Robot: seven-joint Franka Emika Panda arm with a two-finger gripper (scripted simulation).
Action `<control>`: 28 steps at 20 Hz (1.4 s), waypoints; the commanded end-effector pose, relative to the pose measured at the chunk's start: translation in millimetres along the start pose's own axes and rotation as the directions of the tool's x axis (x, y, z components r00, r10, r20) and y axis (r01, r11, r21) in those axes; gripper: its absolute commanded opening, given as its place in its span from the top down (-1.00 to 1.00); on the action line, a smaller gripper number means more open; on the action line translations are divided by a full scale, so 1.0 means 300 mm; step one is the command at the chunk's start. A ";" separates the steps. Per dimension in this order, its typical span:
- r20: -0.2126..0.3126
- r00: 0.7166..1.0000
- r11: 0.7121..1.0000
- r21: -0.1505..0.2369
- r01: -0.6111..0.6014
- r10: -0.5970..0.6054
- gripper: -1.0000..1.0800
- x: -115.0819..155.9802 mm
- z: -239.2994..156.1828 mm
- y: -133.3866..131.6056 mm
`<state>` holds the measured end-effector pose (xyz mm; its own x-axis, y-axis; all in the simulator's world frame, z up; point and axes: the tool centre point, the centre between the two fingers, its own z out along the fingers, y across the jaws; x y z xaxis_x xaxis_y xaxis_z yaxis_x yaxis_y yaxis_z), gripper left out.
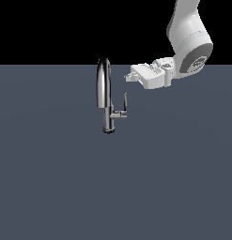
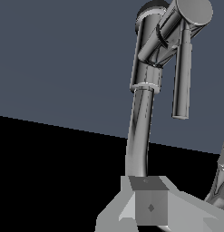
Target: Turn on the faucet by rotating a designated handle.
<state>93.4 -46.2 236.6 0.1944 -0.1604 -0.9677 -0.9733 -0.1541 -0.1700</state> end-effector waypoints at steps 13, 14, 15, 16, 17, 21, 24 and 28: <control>0.181 0.971 0.970 0.156 -0.187 0.158 1.00 0.246 0.055 -0.016; 0.183 0.970 0.969 0.158 -0.189 0.160 1.00 0.250 0.056 -0.016; 0.184 0.970 0.969 0.159 -0.190 0.160 1.00 0.251 0.057 -0.016; 0.184 0.970 0.969 0.159 -0.190 0.160 1.00 0.251 0.058 -0.016; 0.184 0.970 0.969 0.159 -0.190 0.160 1.00 0.251 0.058 -0.016; 0.184 0.970 0.969 0.158 -0.190 0.160 1.00 0.249 0.059 -0.009; 0.184 0.970 0.969 0.158 -0.190 0.160 1.00 0.242 0.062 0.011; 0.184 0.970 0.969 0.158 -0.190 0.160 1.00 0.233 0.067 0.039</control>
<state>96.5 -39.9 162.8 0.0100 -0.0008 -0.9999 -0.9993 0.0355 -0.0100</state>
